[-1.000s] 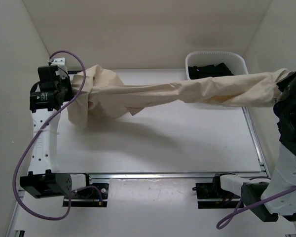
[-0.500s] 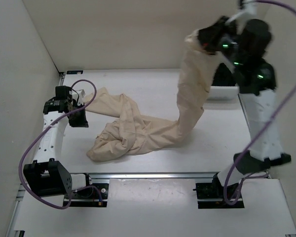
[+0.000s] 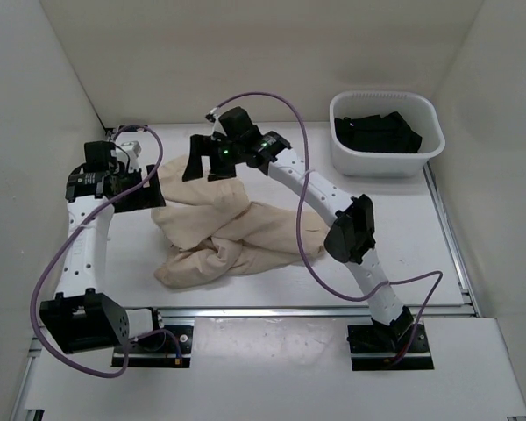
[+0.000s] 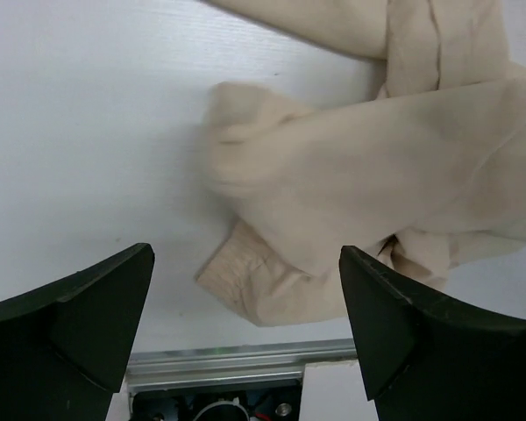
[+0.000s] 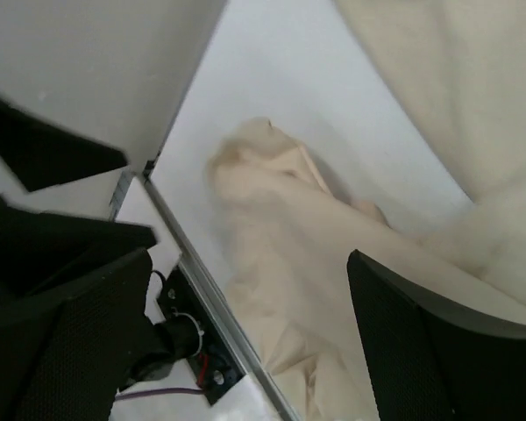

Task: Fold and stack the trousers
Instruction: Flatten the trousers out

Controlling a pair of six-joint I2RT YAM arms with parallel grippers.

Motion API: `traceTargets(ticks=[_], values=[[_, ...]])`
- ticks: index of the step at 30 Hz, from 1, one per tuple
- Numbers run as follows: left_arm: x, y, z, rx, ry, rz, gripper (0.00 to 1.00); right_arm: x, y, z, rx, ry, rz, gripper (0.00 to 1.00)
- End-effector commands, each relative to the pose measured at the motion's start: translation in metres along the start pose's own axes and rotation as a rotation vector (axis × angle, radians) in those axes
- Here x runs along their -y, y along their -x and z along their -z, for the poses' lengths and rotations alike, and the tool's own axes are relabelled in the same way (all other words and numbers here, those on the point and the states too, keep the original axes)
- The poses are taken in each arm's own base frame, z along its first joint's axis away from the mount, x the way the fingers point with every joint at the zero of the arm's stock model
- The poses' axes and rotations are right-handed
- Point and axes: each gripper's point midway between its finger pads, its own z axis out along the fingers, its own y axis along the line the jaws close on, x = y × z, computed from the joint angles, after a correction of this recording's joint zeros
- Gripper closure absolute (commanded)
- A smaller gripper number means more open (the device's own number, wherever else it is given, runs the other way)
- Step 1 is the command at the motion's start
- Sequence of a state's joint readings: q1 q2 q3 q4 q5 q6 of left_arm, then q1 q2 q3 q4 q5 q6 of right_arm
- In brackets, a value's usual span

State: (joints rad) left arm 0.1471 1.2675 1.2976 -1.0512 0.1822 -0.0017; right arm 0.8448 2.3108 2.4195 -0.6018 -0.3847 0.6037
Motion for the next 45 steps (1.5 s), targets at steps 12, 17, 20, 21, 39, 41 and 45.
traceTargets(ticks=[12,17,20,21,39,41,45], values=[[0.060,-0.030,-0.093,-0.214,0.011,-0.270,0.00,0.149,-0.108,0.201,0.051,-0.720,-0.313,0.01],[0.061,-0.062,-0.126,-0.320,0.043,-0.322,0.00,0.196,-0.196,0.195,-0.014,-0.752,-0.489,0.01],[0.059,-0.076,-0.129,-0.360,0.046,-0.331,0.15,0.230,-0.213,0.198,0.011,-0.828,-0.584,0.01],[0.057,-0.082,-0.130,-0.375,0.048,-0.331,0.26,0.237,-0.216,0.198,0.027,-0.834,-0.612,0.01],[0.072,0.022,0.038,0.167,0.029,-0.310,0.86,0.254,-0.166,0.258,0.413,-0.834,-0.620,1.00],[0.077,0.034,0.087,0.324,-0.012,-0.299,0.86,0.228,-0.142,0.303,0.522,-0.878,-0.545,1.00],[0.080,0.055,0.163,0.583,-0.056,-0.277,0.86,0.157,-0.082,0.398,0.816,-0.891,-0.321,1.00]])
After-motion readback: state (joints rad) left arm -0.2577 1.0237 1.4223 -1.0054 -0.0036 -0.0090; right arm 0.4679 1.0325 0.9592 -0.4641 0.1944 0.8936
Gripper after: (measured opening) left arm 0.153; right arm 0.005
